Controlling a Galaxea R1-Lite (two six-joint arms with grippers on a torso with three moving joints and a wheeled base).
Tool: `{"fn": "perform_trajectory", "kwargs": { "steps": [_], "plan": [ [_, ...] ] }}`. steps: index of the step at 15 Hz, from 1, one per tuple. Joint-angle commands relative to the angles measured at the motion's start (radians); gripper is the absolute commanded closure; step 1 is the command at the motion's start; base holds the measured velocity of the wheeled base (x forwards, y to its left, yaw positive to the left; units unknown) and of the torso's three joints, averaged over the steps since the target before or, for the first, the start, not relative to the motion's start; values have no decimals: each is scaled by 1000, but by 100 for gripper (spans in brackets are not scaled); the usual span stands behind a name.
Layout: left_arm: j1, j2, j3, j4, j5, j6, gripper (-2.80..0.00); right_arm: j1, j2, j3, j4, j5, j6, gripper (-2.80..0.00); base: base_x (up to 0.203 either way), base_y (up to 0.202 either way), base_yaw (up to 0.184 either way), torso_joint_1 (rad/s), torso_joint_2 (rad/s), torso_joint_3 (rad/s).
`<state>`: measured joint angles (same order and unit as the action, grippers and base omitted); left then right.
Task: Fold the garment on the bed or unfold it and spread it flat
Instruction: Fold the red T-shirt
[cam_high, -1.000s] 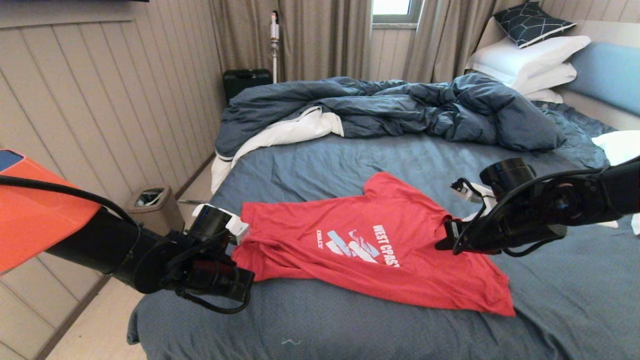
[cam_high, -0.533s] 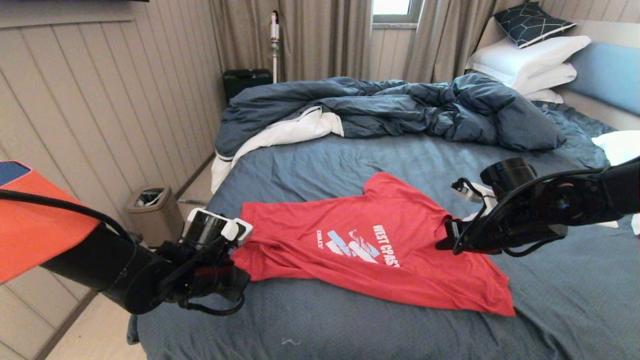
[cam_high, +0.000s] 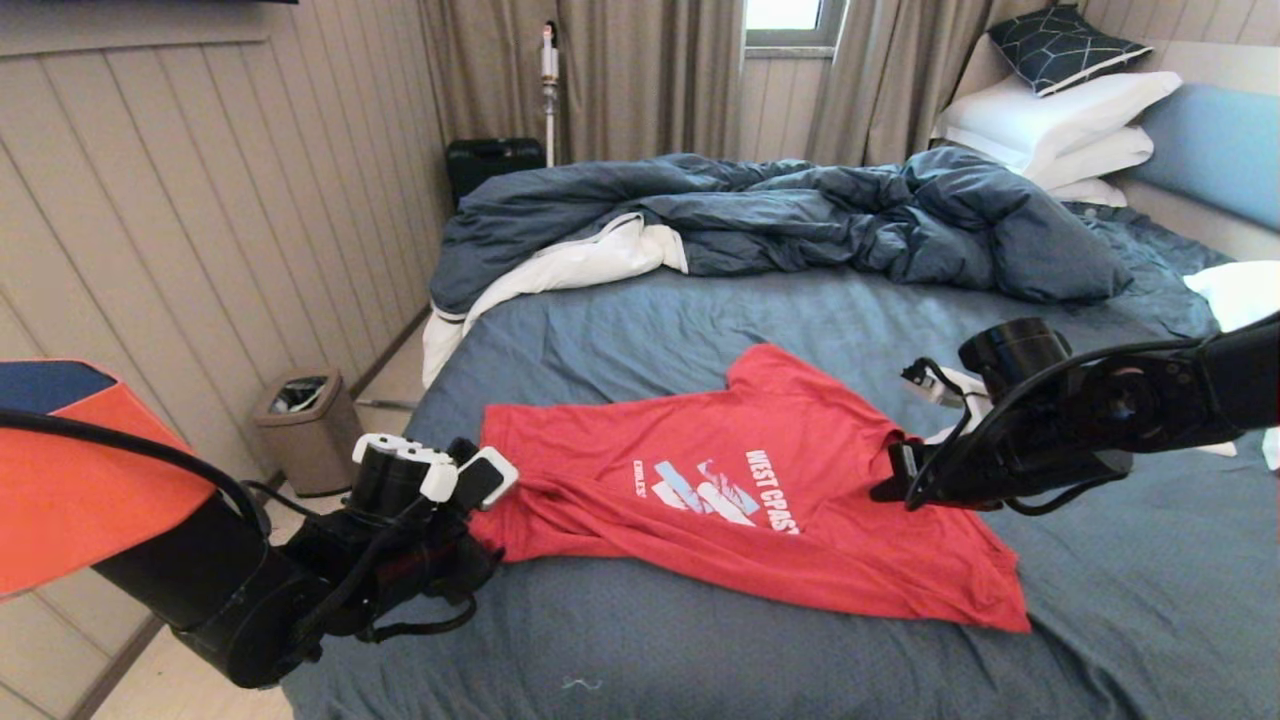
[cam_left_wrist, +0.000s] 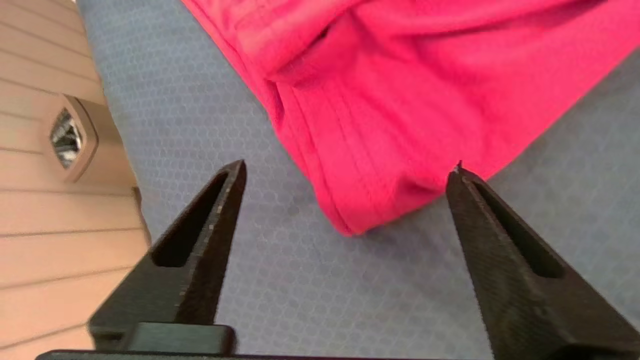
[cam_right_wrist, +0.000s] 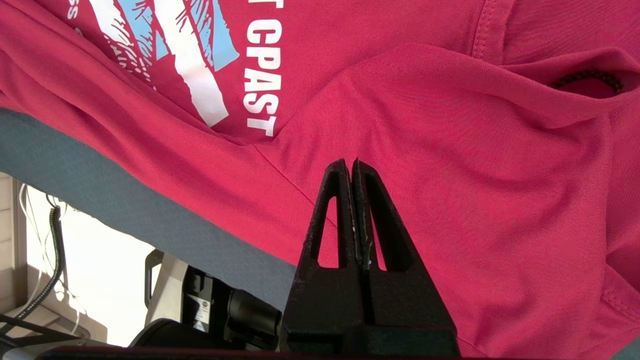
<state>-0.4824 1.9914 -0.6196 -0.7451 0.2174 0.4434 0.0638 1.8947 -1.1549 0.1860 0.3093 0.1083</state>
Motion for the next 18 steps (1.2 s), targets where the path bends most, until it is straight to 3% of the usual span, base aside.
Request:
{"fn": "perform_trajectory", "kwargs": {
  "steps": [1,8,9,18],
  "plan": [
    [7,20,10,-7,0,6,-280,1,4,2,1,2,1,0,0,0,0,0,0,0],
    [54,148,-25,-87,-10,-6,-280,1,5,2,0,2,1,0,0,0,0,0,0,0],
    [54,148,-25,-94,-10,-6,0,-1,6,1,0,2,1,0,0,0,0,0,0,0],
    [54,82,52,-102,-12,-11,0,1,11,4,0,2,1,0,0,0,0,0,0,0]
  ]
}}
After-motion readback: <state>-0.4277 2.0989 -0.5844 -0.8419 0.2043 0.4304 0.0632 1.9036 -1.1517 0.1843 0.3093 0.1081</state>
